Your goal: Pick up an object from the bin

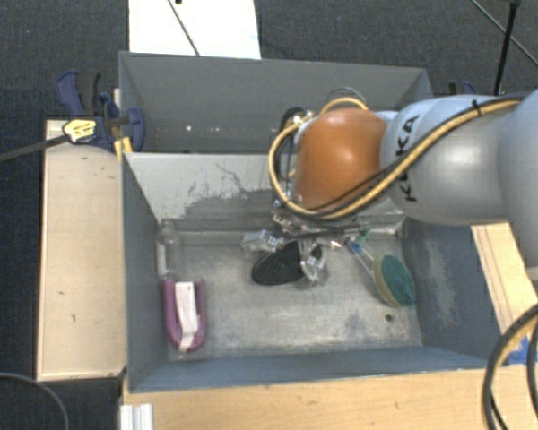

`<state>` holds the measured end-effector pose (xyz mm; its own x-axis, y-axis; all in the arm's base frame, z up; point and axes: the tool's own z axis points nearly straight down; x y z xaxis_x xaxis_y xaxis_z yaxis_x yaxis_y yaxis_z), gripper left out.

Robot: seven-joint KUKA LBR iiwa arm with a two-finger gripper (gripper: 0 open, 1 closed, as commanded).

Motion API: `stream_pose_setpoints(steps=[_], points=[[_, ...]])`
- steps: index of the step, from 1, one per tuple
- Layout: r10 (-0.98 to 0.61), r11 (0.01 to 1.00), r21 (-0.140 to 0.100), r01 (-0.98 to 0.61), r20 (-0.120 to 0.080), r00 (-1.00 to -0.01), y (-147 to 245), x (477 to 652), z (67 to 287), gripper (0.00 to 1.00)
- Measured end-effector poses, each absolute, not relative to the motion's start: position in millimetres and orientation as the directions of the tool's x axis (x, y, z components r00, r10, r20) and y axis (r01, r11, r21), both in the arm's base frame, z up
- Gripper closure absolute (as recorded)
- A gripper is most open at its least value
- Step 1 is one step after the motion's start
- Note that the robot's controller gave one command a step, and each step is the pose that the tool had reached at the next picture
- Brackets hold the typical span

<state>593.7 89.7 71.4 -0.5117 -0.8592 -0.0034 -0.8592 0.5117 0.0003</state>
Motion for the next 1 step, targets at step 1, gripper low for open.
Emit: stream_pose_setpoints(steps=[1], points=[[-0.858,0.514,0.002,-0.858,-0.002,-0.514,89.6,593.3,70.9,1.0]])
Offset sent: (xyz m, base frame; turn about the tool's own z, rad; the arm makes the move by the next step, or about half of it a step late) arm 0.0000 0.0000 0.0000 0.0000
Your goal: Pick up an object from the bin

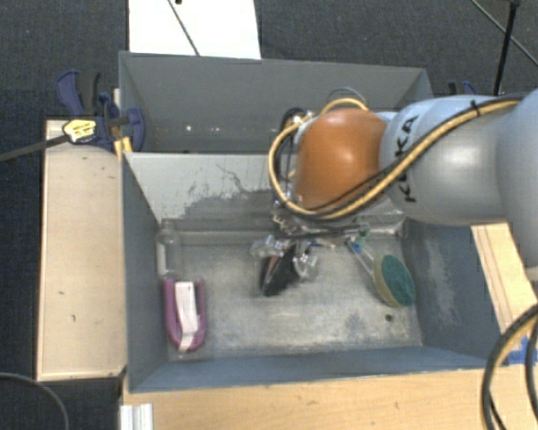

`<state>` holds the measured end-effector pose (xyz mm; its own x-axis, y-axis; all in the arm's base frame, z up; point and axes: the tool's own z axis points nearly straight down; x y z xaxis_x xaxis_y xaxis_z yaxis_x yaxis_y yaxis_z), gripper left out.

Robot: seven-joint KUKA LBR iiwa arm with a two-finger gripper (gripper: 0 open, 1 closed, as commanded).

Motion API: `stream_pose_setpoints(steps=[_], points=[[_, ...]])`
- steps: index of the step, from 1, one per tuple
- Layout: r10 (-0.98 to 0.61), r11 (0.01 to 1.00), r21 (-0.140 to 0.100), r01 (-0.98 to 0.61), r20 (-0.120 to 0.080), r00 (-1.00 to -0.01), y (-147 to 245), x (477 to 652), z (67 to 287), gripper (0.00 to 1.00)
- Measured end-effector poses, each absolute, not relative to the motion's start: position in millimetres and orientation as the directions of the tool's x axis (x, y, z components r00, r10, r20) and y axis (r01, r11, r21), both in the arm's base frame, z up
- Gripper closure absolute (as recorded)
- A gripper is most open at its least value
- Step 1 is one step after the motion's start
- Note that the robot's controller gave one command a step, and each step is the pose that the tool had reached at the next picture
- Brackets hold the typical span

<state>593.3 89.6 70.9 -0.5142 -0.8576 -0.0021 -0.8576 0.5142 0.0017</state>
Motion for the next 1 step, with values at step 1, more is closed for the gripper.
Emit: stream_pose_setpoints(steps=[1], points=[[-0.85,0.527,-0.008,-0.85,-0.007,-0.527,90.1,595.8,157.5,1.0]])
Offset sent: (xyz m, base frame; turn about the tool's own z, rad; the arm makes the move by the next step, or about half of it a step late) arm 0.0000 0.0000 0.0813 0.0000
